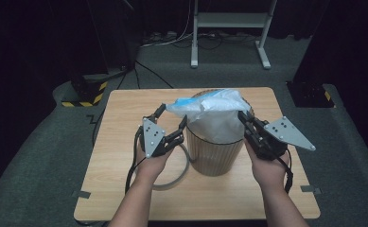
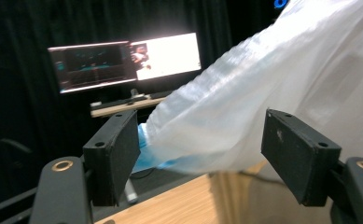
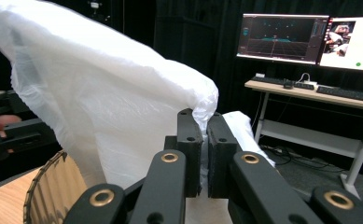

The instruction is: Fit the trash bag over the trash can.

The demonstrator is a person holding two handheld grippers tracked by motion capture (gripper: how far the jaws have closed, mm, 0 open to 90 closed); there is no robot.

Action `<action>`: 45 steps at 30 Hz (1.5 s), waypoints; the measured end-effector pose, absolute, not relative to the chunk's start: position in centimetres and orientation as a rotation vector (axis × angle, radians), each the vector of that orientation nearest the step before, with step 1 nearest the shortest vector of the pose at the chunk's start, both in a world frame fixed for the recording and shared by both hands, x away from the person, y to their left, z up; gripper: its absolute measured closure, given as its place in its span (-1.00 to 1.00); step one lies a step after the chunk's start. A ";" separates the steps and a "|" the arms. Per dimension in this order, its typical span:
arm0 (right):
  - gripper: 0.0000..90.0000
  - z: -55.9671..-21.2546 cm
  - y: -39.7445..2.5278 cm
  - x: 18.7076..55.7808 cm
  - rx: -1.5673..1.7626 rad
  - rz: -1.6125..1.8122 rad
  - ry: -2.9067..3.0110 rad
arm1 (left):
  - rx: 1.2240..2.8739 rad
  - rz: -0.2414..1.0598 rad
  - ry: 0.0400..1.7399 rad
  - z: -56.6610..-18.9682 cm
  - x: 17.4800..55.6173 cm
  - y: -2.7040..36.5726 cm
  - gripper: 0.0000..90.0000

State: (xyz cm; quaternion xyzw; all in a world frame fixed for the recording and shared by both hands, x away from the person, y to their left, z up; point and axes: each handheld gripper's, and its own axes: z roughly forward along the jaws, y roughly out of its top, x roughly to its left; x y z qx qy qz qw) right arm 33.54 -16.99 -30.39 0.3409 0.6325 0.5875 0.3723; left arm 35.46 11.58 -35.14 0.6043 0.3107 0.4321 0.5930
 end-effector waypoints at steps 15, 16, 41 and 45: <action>0.68 -30.5 -17.0 35.5 0.944 1.472 1.684 | 1.299 1.024 0.707 -32.8 34.8 12.2 0.99; 0.60 -30.5 -17.2 35.8 0.971 1.487 1.700 | 1.295 1.038 0.706 -32.5 34.7 12.1 0.99; 0.31 -30.0 -17.6 33.5 0.944 1.496 1.680 | 1.398 1.110 0.690 -32.7 35.2 8.6 0.99; 0.30 -28.5 -16.4 31.6 0.854 1.557 1.669 | 1.393 1.106 0.692 -32.8 35.5 8.4 0.99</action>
